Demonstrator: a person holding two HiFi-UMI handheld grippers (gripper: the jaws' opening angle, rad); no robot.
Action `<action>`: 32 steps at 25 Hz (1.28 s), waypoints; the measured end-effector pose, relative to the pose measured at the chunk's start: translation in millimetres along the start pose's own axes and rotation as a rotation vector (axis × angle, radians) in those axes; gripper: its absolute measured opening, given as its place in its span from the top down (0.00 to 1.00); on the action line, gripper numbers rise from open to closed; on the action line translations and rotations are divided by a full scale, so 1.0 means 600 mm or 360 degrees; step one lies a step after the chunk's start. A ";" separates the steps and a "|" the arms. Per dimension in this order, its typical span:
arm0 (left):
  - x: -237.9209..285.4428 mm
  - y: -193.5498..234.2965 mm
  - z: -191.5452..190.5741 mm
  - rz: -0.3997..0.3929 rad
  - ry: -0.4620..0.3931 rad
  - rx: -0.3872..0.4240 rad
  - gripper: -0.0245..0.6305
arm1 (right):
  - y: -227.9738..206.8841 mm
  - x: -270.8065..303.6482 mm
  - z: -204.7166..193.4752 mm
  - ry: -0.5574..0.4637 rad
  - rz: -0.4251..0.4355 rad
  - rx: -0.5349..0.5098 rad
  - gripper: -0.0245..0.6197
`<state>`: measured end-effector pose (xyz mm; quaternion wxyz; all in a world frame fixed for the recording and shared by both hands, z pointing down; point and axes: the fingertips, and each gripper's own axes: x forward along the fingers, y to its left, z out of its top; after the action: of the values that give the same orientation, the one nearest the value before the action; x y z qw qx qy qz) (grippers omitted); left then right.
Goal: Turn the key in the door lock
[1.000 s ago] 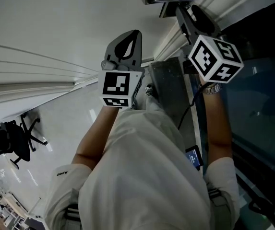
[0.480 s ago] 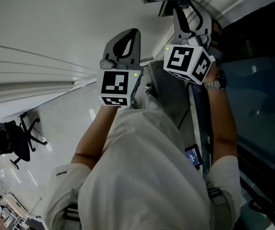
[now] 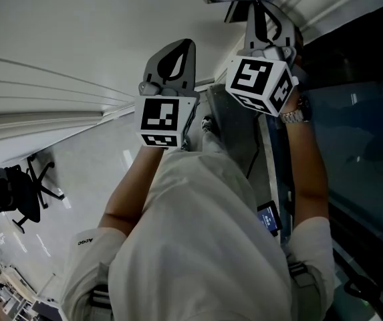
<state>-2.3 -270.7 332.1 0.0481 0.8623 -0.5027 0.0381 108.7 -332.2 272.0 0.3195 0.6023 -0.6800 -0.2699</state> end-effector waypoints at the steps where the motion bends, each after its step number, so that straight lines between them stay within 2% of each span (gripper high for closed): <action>1: -0.001 0.001 0.000 0.0002 -0.0001 0.0000 0.95 | -0.002 0.000 0.001 -0.0002 0.0014 0.0080 0.94; 3: -0.001 0.001 0.000 0.0005 -0.0001 -0.0003 0.95 | -0.005 0.000 0.000 -0.0018 0.0048 0.0249 0.94; 11: -0.006 0.004 -0.003 0.0014 0.0007 0.0001 0.95 | -0.023 0.005 -0.012 -0.0083 0.0230 0.1168 0.94; 18: -0.011 0.008 -0.003 0.0029 0.0014 0.0010 0.95 | -0.034 0.009 -0.032 -0.0076 0.0442 0.2073 0.94; 26: -0.013 0.002 -0.001 0.0021 0.0010 0.0018 0.95 | -0.033 0.012 -0.046 -0.0062 0.0627 0.2827 0.94; 29: -0.013 0.000 0.002 0.0019 0.0002 0.0015 0.95 | -0.032 0.014 -0.051 -0.0056 0.0720 0.3015 0.94; 30: -0.013 -0.001 0.004 0.0016 -0.0002 0.0016 0.95 | -0.032 0.014 -0.052 -0.0053 0.0742 0.3015 0.94; 32: -0.012 -0.005 0.006 0.0009 -0.0008 0.0020 0.95 | -0.033 0.015 -0.051 -0.0045 0.0760 0.2907 0.94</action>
<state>-3.3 -263.8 327.5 0.0413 0.8613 -0.5049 0.0392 144.4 -343.0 278.0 -0.2375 0.4609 -0.7376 0.4326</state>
